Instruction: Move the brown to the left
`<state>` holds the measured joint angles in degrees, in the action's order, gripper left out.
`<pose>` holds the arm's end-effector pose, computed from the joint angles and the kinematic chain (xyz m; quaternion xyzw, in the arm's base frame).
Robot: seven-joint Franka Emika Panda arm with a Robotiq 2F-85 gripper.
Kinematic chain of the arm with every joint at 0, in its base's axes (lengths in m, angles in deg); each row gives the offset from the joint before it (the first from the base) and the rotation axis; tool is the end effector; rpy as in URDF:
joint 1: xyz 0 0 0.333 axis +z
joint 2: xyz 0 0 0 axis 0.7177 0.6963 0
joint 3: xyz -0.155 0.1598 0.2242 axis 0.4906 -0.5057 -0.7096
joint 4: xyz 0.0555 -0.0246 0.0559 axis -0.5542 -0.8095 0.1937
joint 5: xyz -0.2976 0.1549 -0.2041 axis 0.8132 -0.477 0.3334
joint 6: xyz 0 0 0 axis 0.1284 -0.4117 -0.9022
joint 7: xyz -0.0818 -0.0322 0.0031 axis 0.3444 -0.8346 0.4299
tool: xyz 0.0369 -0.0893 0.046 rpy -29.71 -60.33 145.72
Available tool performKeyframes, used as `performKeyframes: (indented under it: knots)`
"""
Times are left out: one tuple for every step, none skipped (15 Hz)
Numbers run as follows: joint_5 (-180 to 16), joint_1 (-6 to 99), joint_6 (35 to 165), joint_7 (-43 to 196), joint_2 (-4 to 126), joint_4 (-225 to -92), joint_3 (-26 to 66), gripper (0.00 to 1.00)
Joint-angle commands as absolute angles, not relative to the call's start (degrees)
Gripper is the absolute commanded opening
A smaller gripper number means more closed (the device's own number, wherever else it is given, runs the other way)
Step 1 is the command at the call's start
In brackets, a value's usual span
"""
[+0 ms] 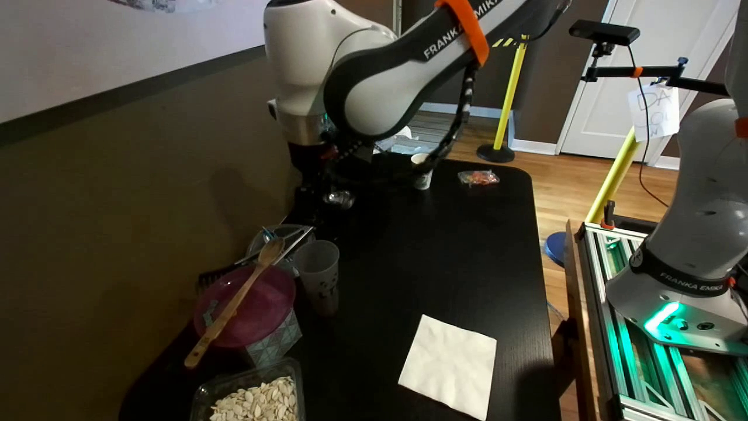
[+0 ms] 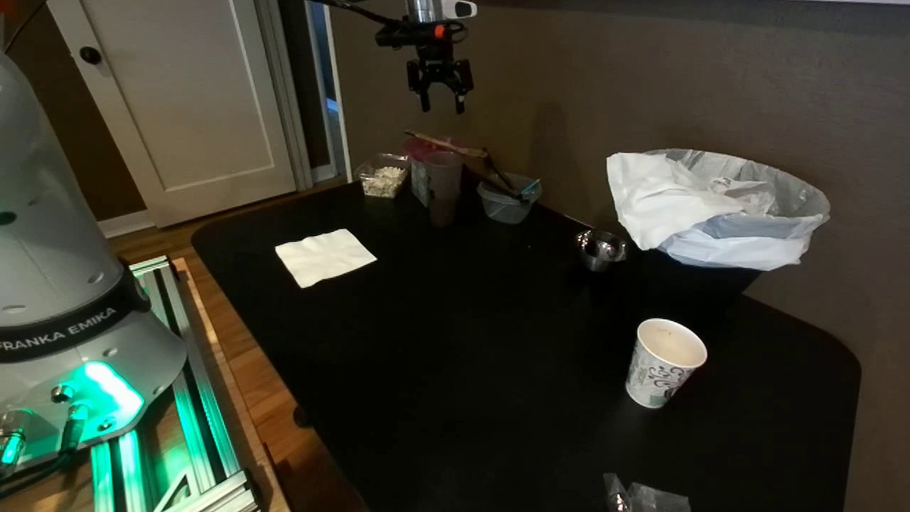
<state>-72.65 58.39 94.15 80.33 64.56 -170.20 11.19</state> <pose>0.6207 0.1830 0.3599 0.9866 0.1384 0.0609 0.0607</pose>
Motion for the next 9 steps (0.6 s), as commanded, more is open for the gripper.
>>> performKeyframes:
  knots:
    - [-77.7,53.6,95.3,82.0,62.3,-174.1,13.2,1.00]
    - [-78.7,52.6,96.5,82.9,62.5,-174.7,13.9,1.00]
    - [-76.2,54.1,94.2,81.0,63.6,-171.6,13.2,1.00]
    - [-76.9,52.9,94.6,81.0,63.6,-172.1,13.8,1.00]
    - [-77.2,52.2,95.0,81.0,63.6,-172.5,14.1,1.00]
    - [-77.4,52.0,95.3,81.1,63.6,-172.8,14.2,1.00]
    - [-77.4,52.1,95.3,81.4,63.6,-172.9,14.2,1.00]
    - [-77.4,52.3,95.3,81.9,63.6,-172.9,14.1,1.00]
    - [-77.4,52.5,95.3,82.2,63.6,-172.9,14.0,1.00]
